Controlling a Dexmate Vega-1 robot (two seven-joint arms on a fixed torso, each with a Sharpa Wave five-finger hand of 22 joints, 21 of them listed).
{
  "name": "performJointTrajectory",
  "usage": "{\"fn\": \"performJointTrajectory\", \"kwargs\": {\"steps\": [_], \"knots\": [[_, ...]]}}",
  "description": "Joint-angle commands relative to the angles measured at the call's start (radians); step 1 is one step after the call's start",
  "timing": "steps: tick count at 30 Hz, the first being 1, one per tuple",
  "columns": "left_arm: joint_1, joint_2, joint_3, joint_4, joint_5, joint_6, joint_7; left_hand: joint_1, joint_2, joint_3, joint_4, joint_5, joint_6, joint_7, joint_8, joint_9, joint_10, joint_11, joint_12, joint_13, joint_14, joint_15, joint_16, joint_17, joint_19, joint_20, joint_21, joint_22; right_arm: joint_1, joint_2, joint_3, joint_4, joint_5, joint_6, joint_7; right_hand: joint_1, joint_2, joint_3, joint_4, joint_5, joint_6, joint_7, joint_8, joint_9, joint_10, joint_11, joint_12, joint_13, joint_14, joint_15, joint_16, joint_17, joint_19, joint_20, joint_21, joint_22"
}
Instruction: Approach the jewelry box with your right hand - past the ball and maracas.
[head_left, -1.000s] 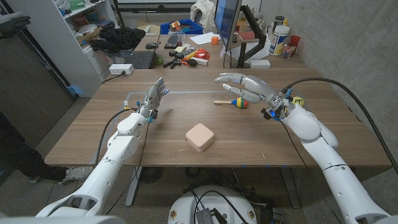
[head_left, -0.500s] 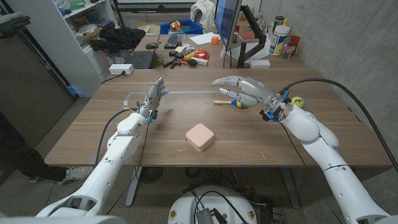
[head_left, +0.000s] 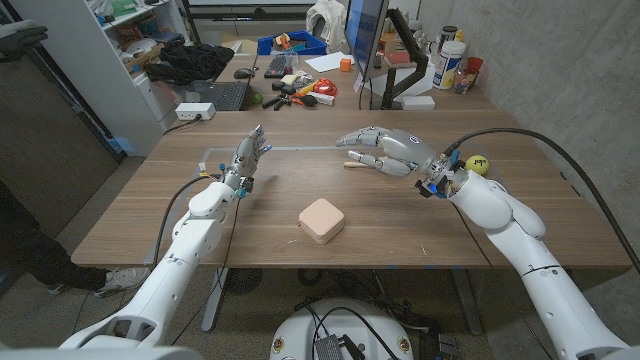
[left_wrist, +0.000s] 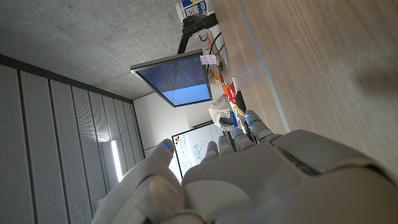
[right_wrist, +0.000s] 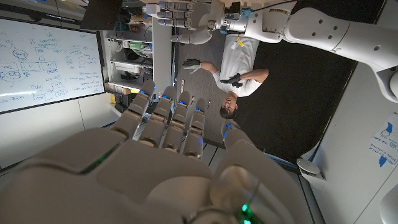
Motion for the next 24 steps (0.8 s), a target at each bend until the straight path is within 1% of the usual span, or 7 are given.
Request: {"fn": "performJointTrajectory", "kwargs": {"steps": [1, 4, 5, 11, 12, 19, 24], "knots": [[0.009, 0.000, -0.002, -0.011, 0.001, 0.004, 0.006, 0.012, 0.002, -0.003, 0.003, 0.007, -0.001, -0.010, 0.007, 0.005, 0.001, 0.006, 0.004, 0.003, -0.009, -0.021, 0.003, 0.003, -0.039, -0.023, -0.005, 0.004, -0.004, -0.011, -0.007, -0.014, -0.053, 0.001, -0.022, 0.018, -0.001, 0.009, -0.005, -0.002, 0.013, 0.004, 0.005, 0.004, 0.013, -0.002, 0.006, 0.003, 0.014, -0.075, 0.001, 0.004, 0.010, -0.005, 0.004, 0.004], [0.009, 0.000, -0.002, -0.011, 0.001, 0.003, 0.004, 0.012, 0.002, -0.004, 0.003, 0.008, -0.001, -0.010, 0.007, 0.005, 0.000, 0.007, 0.004, 0.003, -0.009, -0.021, 0.003, 0.003, -0.037, -0.024, -0.005, 0.004, -0.001, -0.014, -0.010, -0.016, -0.071, 0.002, -0.029, 0.020, -0.002, 0.012, -0.007, -0.003, 0.015, 0.004, 0.005, 0.004, 0.016, -0.004, 0.006, 0.004, 0.015, -0.075, 0.000, 0.004, 0.009, -0.009, 0.004, 0.005], [0.009, 0.000, -0.002, -0.011, 0.001, 0.003, 0.004, 0.012, 0.002, -0.004, 0.003, 0.008, -0.001, -0.010, 0.007, 0.005, 0.000, 0.004, 0.004, 0.003, -0.009, -0.021, 0.003, 0.003, -0.037, -0.023, -0.005, 0.004, -0.003, -0.013, -0.011, -0.020, -0.077, -0.003, -0.032, 0.021, -0.002, 0.013, -0.008, -0.003, 0.016, 0.004, 0.005, 0.004, 0.017, 0.001, 0.006, 0.004, 0.015, -0.075, -0.001, 0.004, 0.009, -0.009, 0.004, 0.005], [0.007, 0.000, -0.004, -0.004, -0.001, 0.000, 0.001, 0.012, 0.002, -0.004, 0.003, 0.008, 0.000, -0.010, 0.007, 0.005, 0.001, 0.006, 0.005, 0.003, -0.009, -0.020, 0.003, 0.003, -0.036, -0.023, -0.006, 0.004, 0.001, -0.020, -0.021, -0.028, -0.109, -0.009, -0.045, 0.023, -0.002, 0.017, -0.012, -0.005, 0.022, 0.003, 0.006, 0.004, 0.019, -0.003, 0.005, 0.004, 0.015, -0.074, -0.004, 0.004, 0.007, -0.014, 0.004, 0.006], [0.006, 0.000, -0.005, -0.003, -0.002, 0.000, 0.000, 0.012, 0.002, -0.004, 0.003, 0.008, 0.000, -0.010, 0.007, 0.005, 0.001, 0.005, 0.004, 0.003, -0.009, -0.020, 0.003, 0.003, -0.036, -0.023, -0.006, 0.004, 0.002, -0.021, -0.022, -0.027, -0.116, -0.008, -0.050, 0.024, -0.002, 0.018, -0.013, -0.005, 0.023, 0.003, 0.006, 0.004, 0.024, 0.001, 0.007, 0.004, 0.015, -0.075, -0.004, 0.005, 0.007, -0.014, 0.004, 0.006], [0.004, 0.000, -0.006, 0.005, -0.005, -0.003, -0.004, 0.012, 0.002, -0.005, 0.003, 0.008, 0.000, -0.010, 0.007, 0.005, 0.001, 0.006, 0.005, 0.003, -0.009, -0.020, 0.003, 0.003, -0.036, -0.022, -0.007, 0.004, 0.006, -0.031, -0.039, -0.030, -0.148, -0.018, -0.067, 0.027, -0.002, 0.023, -0.017, -0.006, 0.032, 0.003, 0.008, 0.004, 0.025, -0.002, 0.006, 0.004, 0.017, -0.075, -0.006, 0.005, 0.005, -0.020, 0.004, 0.007], [0.003, -0.001, -0.006, 0.009, -0.005, -0.005, -0.006, 0.012, 0.002, -0.005, 0.003, 0.008, 0.001, -0.010, 0.007, 0.005, 0.001, 0.007, 0.005, 0.003, -0.009, -0.020, 0.003, 0.003, -0.035, -0.022, -0.007, 0.004, 0.011, -0.042, -0.054, -0.028, -0.145, -0.026, -0.065, 0.030, -0.002, 0.027, -0.021, -0.007, 0.038, 0.003, 0.009, 0.004, 0.031, -0.005, 0.007, 0.004, 0.021, -0.078, -0.006, 0.005, 0.006, -0.023, 0.005, 0.007]]}}
